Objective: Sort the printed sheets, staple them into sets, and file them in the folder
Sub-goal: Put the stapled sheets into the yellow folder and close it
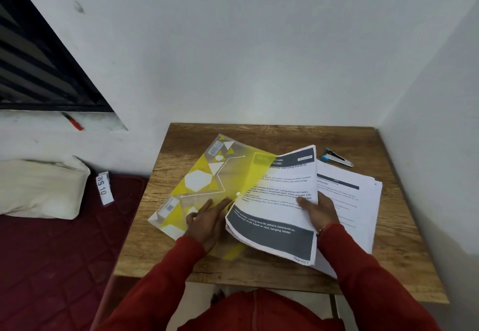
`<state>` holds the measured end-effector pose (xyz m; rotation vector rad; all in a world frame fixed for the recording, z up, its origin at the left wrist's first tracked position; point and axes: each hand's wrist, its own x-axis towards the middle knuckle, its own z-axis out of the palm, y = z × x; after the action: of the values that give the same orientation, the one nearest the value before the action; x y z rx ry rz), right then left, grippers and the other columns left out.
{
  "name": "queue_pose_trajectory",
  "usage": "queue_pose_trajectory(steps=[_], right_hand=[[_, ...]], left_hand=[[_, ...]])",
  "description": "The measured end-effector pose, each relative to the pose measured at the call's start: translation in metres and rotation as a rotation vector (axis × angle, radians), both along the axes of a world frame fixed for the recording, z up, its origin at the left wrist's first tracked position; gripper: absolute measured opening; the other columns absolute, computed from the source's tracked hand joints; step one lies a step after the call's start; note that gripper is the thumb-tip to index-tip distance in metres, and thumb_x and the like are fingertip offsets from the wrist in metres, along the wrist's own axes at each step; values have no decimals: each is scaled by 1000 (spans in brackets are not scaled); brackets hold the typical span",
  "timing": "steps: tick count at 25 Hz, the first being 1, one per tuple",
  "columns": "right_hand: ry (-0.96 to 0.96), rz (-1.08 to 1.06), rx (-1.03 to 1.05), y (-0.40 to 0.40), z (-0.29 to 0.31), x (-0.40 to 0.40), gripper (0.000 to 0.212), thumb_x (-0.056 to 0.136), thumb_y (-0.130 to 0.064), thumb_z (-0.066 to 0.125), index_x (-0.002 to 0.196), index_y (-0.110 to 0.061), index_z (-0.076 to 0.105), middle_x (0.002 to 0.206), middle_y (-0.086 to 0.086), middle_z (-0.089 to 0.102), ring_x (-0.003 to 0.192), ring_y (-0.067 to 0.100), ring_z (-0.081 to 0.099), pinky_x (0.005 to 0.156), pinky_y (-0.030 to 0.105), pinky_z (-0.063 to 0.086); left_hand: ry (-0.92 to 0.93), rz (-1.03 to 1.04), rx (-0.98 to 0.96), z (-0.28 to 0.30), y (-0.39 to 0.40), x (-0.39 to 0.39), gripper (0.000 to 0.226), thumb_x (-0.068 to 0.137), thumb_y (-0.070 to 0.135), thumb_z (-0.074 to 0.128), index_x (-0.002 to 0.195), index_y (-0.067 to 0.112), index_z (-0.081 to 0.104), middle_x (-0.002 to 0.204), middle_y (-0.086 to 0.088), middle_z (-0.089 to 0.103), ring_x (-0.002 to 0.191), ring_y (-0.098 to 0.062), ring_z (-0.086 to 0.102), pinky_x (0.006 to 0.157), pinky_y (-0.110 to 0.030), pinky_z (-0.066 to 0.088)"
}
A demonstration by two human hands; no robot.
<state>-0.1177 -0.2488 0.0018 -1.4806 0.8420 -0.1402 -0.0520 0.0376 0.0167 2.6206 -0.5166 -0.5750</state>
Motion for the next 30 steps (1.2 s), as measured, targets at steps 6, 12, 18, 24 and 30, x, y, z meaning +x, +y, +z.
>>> queue_pose_trajectory(steps=[6,12,18,24,30], right_hand=[[24,38,-234,13,-5,-8,24,87,-12,64,111,-14,69,109,5,70,99,27,65,93,43,51],[-22,28,154,38,-7,3,22,86,-3,68,106,-12,67,110,13,70,99,30,67,95,50,51],[56,71,11,58,-18,16,34,87,-13,69,120,-9,61,111,4,68,103,23,64,97,41,49],[131,62,-132,54,-18,9,17,83,-6,66,95,-18,69,92,4,69,96,27,65,91,38,51],[141,60,-92,69,-20,49,23,84,-6,67,104,-16,71,107,11,71,99,30,66,92,46,52]], left_hand=[[26,-37,3,8,5,10,43,103,46,23,146,46,27,152,18,35,149,-11,9,110,-45,11],[24,-116,3,0,-9,0,79,80,79,-1,146,46,28,156,12,30,149,-19,12,111,-48,15],[-210,184,19,-15,13,28,79,85,74,5,140,33,44,158,3,26,146,-25,21,114,-49,22],[14,258,214,-21,45,62,68,93,54,46,152,39,16,163,6,-1,147,-37,-1,115,-57,11],[11,247,120,-24,49,40,63,88,68,37,146,45,30,162,5,11,145,-36,5,115,-58,9]])
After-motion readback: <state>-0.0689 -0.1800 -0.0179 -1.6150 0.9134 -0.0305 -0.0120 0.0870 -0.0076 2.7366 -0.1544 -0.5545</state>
